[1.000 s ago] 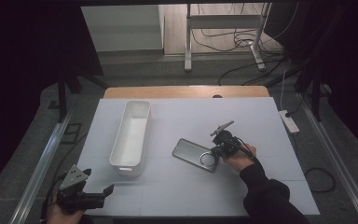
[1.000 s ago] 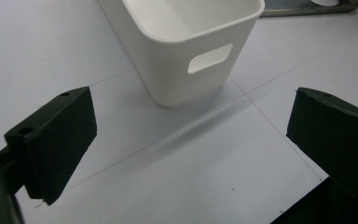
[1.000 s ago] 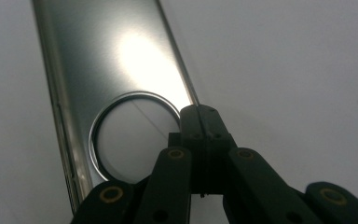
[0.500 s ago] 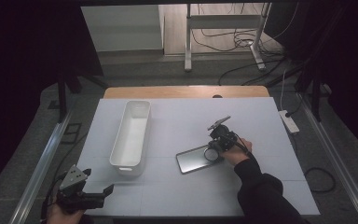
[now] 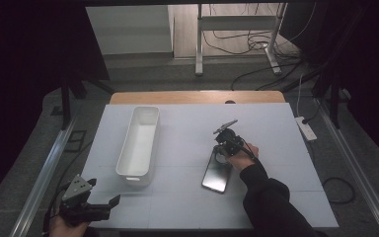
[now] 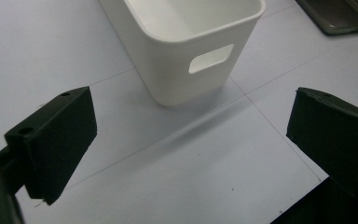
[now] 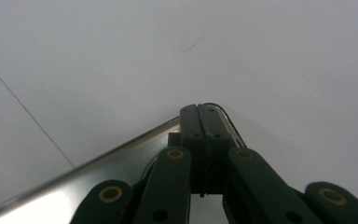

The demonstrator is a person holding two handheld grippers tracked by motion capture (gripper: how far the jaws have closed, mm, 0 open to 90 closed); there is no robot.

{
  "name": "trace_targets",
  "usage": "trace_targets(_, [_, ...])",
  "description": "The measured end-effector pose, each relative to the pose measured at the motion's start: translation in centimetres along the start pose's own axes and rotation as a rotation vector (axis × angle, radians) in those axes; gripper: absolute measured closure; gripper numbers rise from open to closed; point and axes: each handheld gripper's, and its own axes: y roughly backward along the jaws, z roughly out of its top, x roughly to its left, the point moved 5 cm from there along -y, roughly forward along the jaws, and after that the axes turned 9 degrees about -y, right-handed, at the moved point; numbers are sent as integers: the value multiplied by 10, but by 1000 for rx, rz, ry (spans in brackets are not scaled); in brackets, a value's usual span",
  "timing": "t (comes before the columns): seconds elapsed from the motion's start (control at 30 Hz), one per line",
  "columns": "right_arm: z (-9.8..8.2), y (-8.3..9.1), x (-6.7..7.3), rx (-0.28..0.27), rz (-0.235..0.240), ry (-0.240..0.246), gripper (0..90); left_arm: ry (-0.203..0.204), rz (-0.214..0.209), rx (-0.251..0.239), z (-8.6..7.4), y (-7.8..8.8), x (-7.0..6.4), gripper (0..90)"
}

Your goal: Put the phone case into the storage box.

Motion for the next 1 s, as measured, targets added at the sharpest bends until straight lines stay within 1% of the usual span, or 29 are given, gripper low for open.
trace_targets(0.2, [7, -6, 7, -12, 12, 18, 897, 1, 0, 0, 0, 0, 0, 24])
trace_targets(0.23, [8, -6, 8, -11, 16, 14, 898, 2, 1, -1, 0, 0, 0, 24])
trace_targets(0.27, [9, -8, 11, -12, 19, 25, 898, 2, 1, -1, 0, 0, 0, 25])
trace_targets(0.33, [11, -10, 14, -17, 29, 28, 897, 3, 0, -1, 0, 0, 0, 24])
trace_targets(0.37, [12, -10, 15, -15, 25, 32, 897, 3, 1, -1, 0, 0, 0, 24])
trace_targets(0.57, [13, -13, 22, -15, 53, 31, 897, 3, 1, -2, 0, 0, 0, 25])
trace_targets(0.6, [14, -13, 23, -17, 62, 36, 897, 4, 1, -3, 0, 0, 0, 24])
trace_targets(0.7, [14, -14, 25, -19, 64, 39, 897, 2, 2, -2, 0, 0, 0, 24])
trace_targets(0.77, [14, -14, 27, -16, 75, 40, 897, 2, 2, -2, 0, 0, 0, 24])
trace_targets(1.0, [13, -13, 28, -15, 82, 40, 897, 2, 2, -3, 0, 1, 0, 24])
